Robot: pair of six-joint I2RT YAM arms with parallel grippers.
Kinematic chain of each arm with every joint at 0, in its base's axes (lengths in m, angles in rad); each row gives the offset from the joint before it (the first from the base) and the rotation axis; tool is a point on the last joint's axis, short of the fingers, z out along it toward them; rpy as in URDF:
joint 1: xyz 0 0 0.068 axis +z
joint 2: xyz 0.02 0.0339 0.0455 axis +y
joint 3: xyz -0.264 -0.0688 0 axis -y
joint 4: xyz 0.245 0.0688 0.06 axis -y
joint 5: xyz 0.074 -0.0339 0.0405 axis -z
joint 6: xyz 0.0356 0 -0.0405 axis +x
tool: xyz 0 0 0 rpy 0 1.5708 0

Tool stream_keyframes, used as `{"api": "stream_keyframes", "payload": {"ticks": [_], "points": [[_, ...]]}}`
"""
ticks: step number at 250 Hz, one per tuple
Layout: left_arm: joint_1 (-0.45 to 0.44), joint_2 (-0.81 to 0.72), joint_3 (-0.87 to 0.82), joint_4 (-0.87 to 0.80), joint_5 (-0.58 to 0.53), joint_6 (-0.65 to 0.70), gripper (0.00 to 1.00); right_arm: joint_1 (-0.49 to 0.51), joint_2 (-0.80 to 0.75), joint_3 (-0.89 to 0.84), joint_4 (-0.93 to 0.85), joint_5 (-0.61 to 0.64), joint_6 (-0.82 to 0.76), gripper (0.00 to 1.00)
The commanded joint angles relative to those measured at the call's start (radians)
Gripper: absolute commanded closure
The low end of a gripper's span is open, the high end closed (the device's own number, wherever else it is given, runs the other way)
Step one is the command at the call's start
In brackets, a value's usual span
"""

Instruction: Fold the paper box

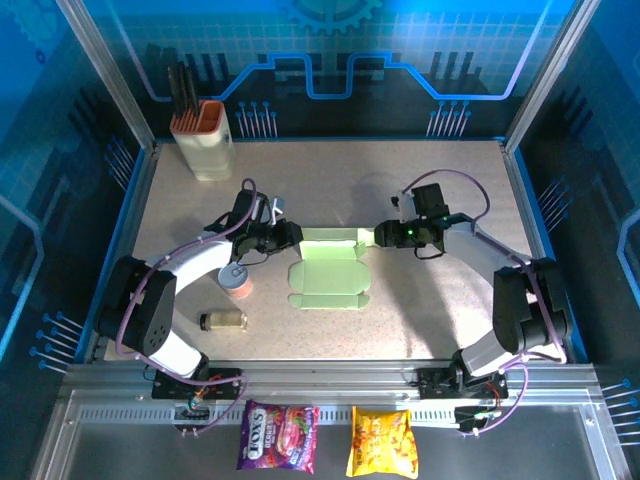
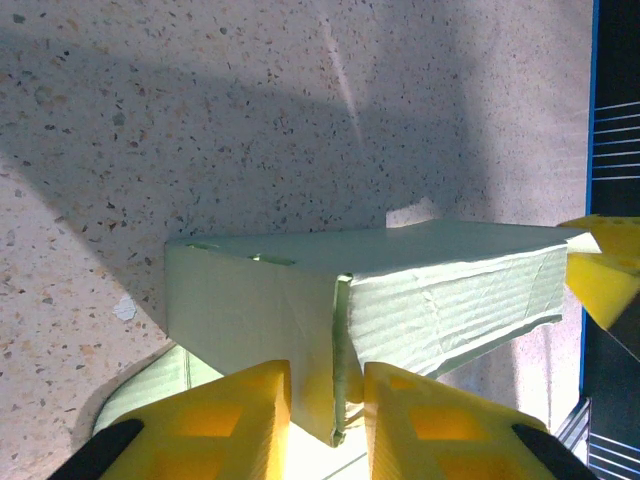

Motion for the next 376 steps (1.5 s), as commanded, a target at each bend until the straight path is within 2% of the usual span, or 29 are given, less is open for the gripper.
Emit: {"api": "stream_keyframes", "payload": {"ticks": [1,37,77,115,157,241,305,336,376], "points": [[0.006,0.015,0.012,-0.059,0.0,0.007,0.74,-0.01,0.029,0.026,-0.013,0.03,-0.055,0.46],[0.006,0.015,0.011,-0.057,0.001,0.004,0.73,0.005,0.031,0.023,-0.013,0.002,-0.073,0.56],[0.005,0.016,0.016,-0.054,0.012,0.008,0.74,0.053,-0.016,0.005,-0.021,0.022,-0.064,0.78],[0.002,0.023,0.023,-0.056,0.024,0.012,0.74,0.113,-0.051,0.018,-0.071,0.052,-0.017,0.89],[-0.01,0.026,0.029,-0.06,0.033,0.013,0.74,0.178,-0.064,0.023,-0.105,0.108,0.05,0.91],[-0.036,-0.018,0.022,-0.106,0.031,0.021,0.71,0.299,-0.029,-0.004,-0.044,0.258,0.214,0.94],[-0.045,-0.089,-0.029,-0.186,0.046,0.047,0.66,0.349,0.017,-0.041,0.104,0.334,0.13,0.95],[-0.044,-0.151,-0.054,-0.231,0.046,0.058,0.62,0.355,0.048,-0.055,0.159,0.327,0.065,0.95],[-0.045,-0.239,-0.052,-0.319,-0.048,0.086,0.49,0.355,0.074,-0.051,0.176,0.323,0.0,0.95]]}}
